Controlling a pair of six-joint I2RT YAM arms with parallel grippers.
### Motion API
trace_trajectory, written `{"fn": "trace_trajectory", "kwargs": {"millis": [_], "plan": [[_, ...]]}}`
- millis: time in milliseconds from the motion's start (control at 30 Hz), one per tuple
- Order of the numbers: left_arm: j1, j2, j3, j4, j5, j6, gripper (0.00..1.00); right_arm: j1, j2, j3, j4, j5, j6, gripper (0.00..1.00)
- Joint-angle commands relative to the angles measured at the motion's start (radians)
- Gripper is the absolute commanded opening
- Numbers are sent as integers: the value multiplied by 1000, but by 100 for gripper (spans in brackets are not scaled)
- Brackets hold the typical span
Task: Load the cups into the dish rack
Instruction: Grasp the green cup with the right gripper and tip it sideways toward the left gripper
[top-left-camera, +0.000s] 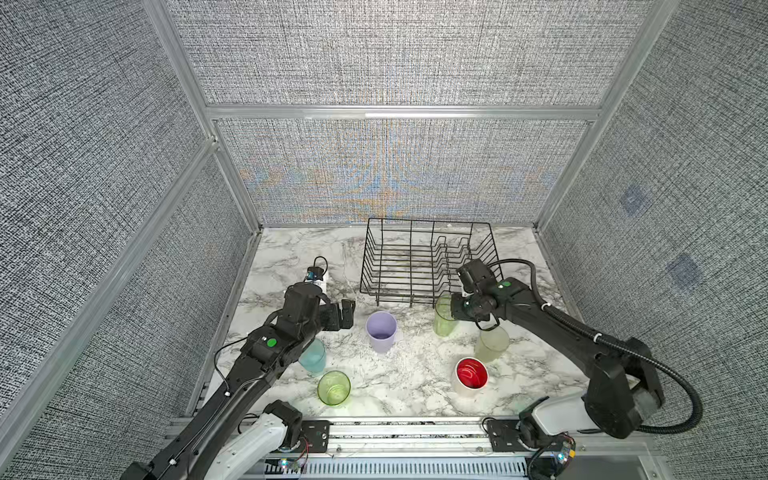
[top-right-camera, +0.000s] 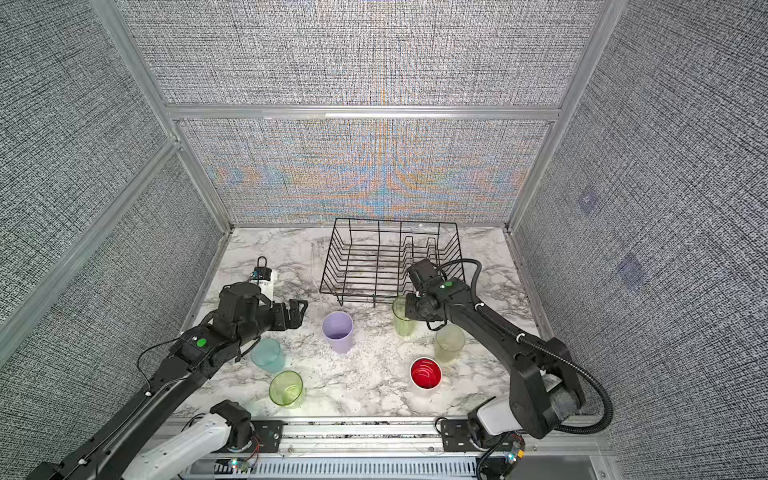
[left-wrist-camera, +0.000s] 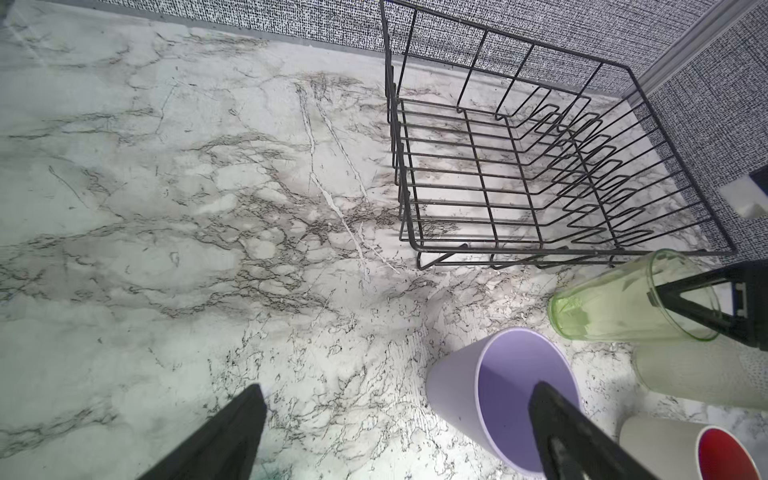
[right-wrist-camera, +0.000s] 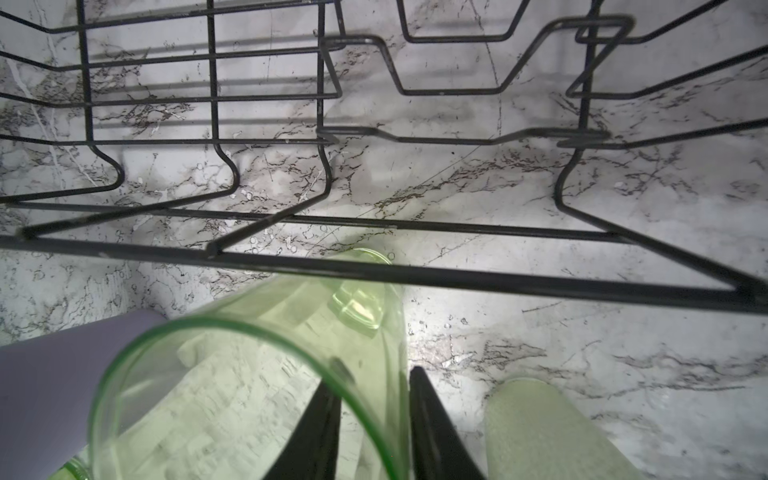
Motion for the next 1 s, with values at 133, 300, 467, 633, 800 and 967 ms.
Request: {"fn": "trace_trajectory", "kwargs": {"millis": [133,300,467,633,800,967], "plan": [[0,3,22,-12,0,5,99,1,-19,-15,-1,-57,-20,7],[0,-16,11,5,-14,4,100,10,-70,-27,27,-87,-24,0],[0,-21,36,-16,-1,2,100,19,-140,-28,50,-108,-12,0],[0,-8,71,6,98,21,100,22,-232,-34,109,-183,-8,0],[0,22,127,42,290,25,100,22,-333,-62,236,-304,15,0],[0,23,171,96,399,-43,100,22,-428,-122,379,-364,81,0]]}}
